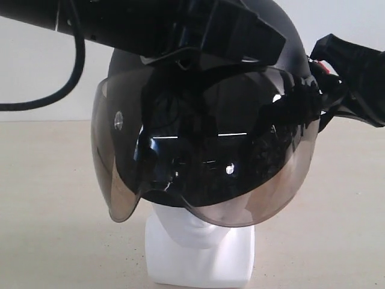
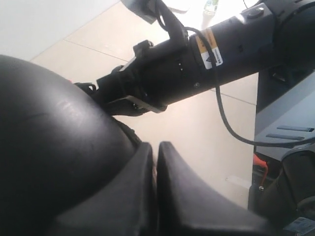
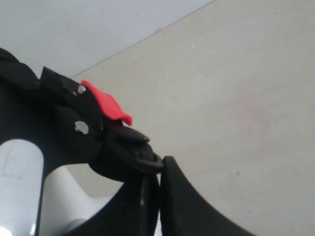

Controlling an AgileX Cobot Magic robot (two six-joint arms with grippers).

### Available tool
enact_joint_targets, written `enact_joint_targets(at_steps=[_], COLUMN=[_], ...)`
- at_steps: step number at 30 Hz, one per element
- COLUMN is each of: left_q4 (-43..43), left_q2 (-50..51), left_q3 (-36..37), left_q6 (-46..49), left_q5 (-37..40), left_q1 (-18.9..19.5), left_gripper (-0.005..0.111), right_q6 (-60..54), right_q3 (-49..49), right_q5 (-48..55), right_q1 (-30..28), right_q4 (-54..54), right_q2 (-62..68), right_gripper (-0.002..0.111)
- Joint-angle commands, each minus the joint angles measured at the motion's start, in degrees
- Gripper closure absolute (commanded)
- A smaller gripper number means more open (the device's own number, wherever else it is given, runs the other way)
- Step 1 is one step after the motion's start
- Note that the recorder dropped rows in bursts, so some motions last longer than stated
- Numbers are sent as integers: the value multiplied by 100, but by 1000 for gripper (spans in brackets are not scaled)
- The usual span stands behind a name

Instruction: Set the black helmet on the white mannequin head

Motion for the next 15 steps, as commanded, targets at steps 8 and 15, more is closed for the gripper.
enact_joint_targets(at_steps=[8, 15], left_q4=[400, 416], left_q2=[244, 462], left_q3=[111, 111], left_q6=[-661, -661], left_q5=[-51, -279], left_q1=[-272, -272], left_gripper=[102, 102], right_q6=[-223, -398], right_q3=[70, 70], right_q5=[-742, -823], right_q1=[-688, -814], right_q4=[-1114, -832], right_q2=[323, 323], right_gripper=[108, 108])
